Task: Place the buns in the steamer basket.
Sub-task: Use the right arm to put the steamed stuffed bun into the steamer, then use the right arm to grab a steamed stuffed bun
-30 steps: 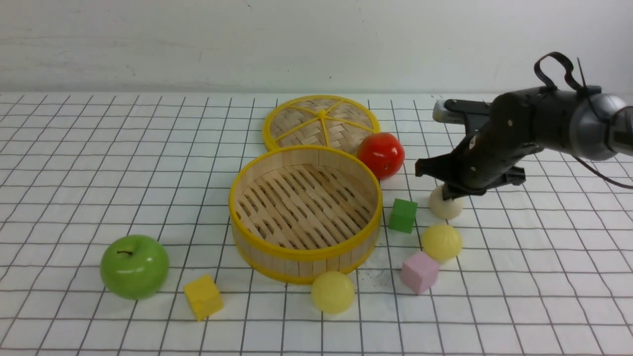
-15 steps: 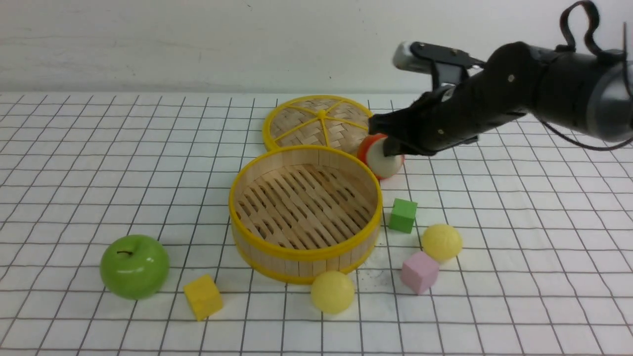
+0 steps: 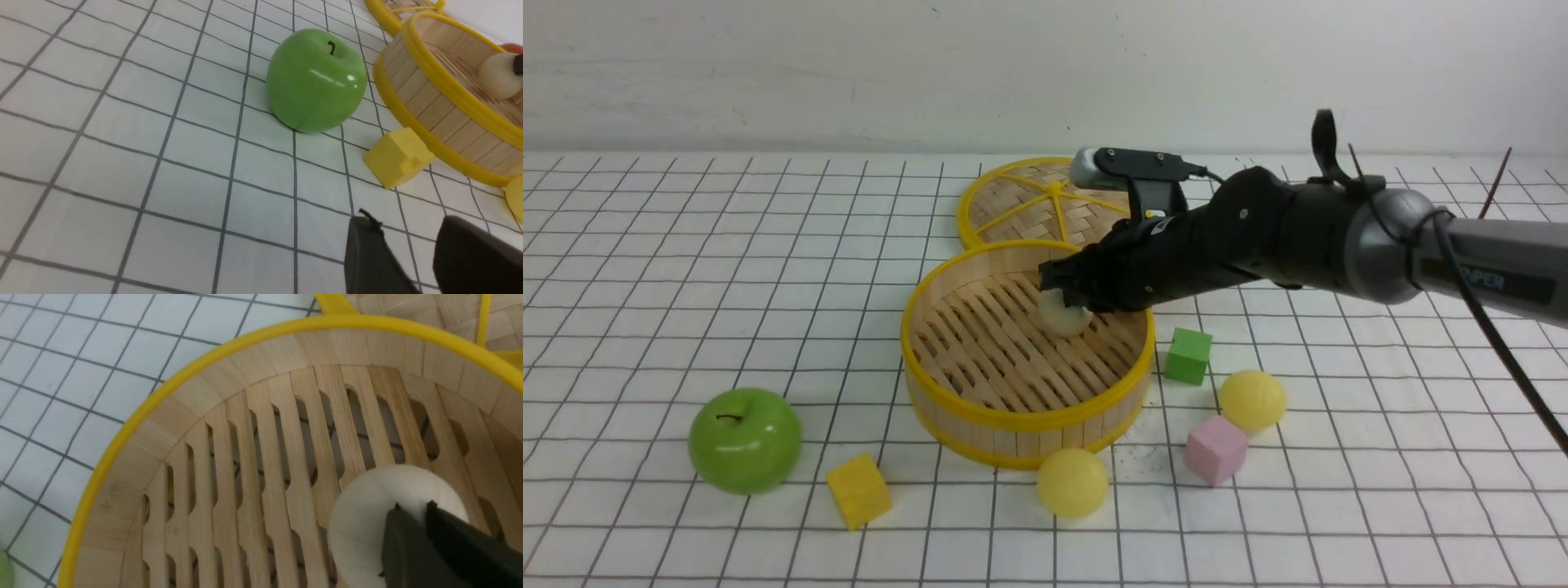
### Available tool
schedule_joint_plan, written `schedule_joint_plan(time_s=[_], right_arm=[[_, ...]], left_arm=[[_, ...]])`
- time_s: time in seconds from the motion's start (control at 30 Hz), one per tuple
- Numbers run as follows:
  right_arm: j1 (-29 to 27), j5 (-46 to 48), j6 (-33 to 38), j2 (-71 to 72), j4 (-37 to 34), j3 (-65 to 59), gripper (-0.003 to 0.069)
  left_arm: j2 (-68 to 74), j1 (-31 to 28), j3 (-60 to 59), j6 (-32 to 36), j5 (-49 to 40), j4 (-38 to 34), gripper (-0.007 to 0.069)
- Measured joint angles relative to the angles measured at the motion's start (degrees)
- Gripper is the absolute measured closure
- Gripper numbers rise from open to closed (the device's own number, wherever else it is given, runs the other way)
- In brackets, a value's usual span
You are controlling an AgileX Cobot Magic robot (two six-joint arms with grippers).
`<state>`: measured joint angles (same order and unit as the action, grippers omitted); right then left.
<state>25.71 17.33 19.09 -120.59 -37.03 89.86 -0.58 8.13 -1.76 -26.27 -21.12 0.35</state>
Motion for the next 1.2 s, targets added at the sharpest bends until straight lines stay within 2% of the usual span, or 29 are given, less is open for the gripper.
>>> schedule_joint_plan(time_s=[0.03,0.2,0.33,0.43,0.5,0.53,0.57,0.63,0.73,0.9,1.0,1.2], right_arm=[[0.0,0.0,-0.01,0.0,0.06,0.0,0.058],[-0.31,1.29,-0.01,0.68,0.12,0.0,0.0414],[-1.65,8.0,-0.01,5.03,0.51,0.0,0.0299],[-2.74,14.3,-0.01,8.73,1.93,0.0,0.0275],[-3.27,21.83,-0.01,12.06,4.42,0.0,0.0271],[-3.3,22.58,-0.01,12.33,4.67,0.0,0.0271],[-3.27,27.92,-0.01,13.97,6.22,0.0,0.0274],[-2.3,36.06,-0.01,15.42,8.36,0.0,0.0285],[0.39,42.94,-0.01,15.58,9.54,-0.55,0.0312],[6.41,40.35,-1.81,15.46,11.29,-4.79,0.0359],[9.73,34.33,-7.19,14.46,15.52,-6.99,0.0389],[11.39,26.74,-18.67,11.58,24.33,-7.62,0.0412]], left_arm=[[0.0,0.0,0.0,0.0,0.0,0.0,0.0387],[0.0,0.0,0.0,0.0,0.0,0.0,0.0387],[0.0,0.0,0.0,0.0,0.0,0.0,0.0387],[0.0,0.0,0.0,0.0,0.0,0.0,0.0387],[0.0,0.0,0.0,0.0,0.0,0.0,0.0387],[0.0,0.0,0.0,0.0,0.0,0.0,0.0387],[0.0,0.0,0.0,0.0,0.0,0.0,0.0387],[0.0,0.0,0.0,0.0,0.0,0.0,0.0387],[0.0,0.0,0.0,0.0,0.0,0.0,0.0387],[0.0,0.0,0.0,0.0,0.0,0.0,0.0387],[0.0,0.0,0.0,0.0,0.0,0.0,0.0387],[0.0,0.0,0.0,0.0,0.0,0.0,0.0386]])
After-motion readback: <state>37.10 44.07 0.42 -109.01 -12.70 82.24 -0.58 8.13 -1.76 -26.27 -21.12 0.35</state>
